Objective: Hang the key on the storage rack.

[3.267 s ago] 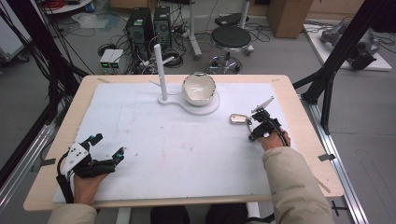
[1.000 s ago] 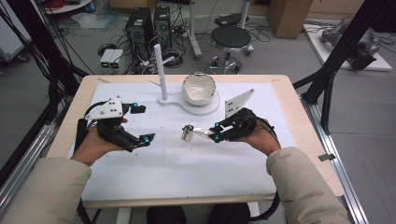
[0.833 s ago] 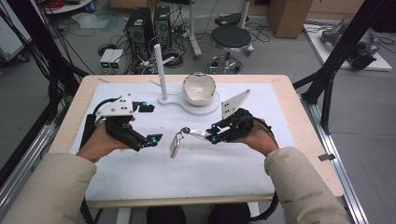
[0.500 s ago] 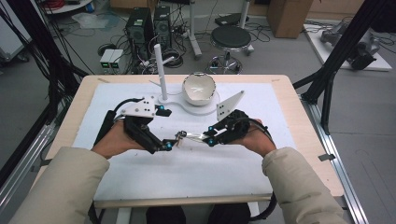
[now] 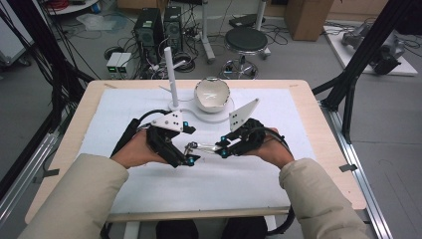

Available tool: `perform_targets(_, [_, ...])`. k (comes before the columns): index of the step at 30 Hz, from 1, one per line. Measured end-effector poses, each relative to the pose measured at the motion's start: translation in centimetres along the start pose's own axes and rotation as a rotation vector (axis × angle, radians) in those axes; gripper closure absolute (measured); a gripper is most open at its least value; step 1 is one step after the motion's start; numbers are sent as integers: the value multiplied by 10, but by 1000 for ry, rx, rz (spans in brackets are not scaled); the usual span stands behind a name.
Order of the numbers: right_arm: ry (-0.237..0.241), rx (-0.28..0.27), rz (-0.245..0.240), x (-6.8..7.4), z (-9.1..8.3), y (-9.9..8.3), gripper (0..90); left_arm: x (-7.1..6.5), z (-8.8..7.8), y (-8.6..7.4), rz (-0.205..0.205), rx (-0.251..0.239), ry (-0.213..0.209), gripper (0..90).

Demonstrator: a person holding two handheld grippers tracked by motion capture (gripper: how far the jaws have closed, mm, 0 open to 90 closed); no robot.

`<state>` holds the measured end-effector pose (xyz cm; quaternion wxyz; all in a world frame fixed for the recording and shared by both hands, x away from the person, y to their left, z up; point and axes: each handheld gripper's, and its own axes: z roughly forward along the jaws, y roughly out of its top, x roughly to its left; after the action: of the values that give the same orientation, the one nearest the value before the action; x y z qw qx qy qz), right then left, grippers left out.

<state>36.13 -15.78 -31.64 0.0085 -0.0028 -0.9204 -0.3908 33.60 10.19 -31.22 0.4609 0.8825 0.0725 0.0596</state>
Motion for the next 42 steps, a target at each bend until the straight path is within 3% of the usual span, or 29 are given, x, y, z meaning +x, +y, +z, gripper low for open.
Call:
perform_targets(9, [7,11,-7,1,3,1,743,0,2,-2,8,44,-41,332])
perform_targets(11, [8,18,-10,1,3,1,743,1,2,-2,6,52,-43,416])
perform_targets(21, [10,12,-16,1,5,1,742,3,0,-4,3,73,-42,589])
perform_targets(24, [5,16,-14,1,5,1,742,4,-2,-4,9,71,-37,700])
perform_targets(31, [6,7,-30,-1,6,-1,740,3,-3,-5,43,78,-39,739])
perform_targets(38, [0,-12,-37,-1,5,-1,727,2,-5,-5,49,55,-30,741])
perform_targets(39, [-8,-33,-45,-2,4,-1,635,2,-5,-4,58,59,-29,742])
perform_targets(40, [-15,-67,-40,-2,5,-3,475,2,-5,-4,61,58,-25,743])
perform_targets(41, [-15,-67,-40,-2,5,-3,475,2,-5,-4,63,55,-18,743])
perform_targets(42, [-41,-101,-40,-3,6,-4,326,4,-6,-5,64,58,-22,742])
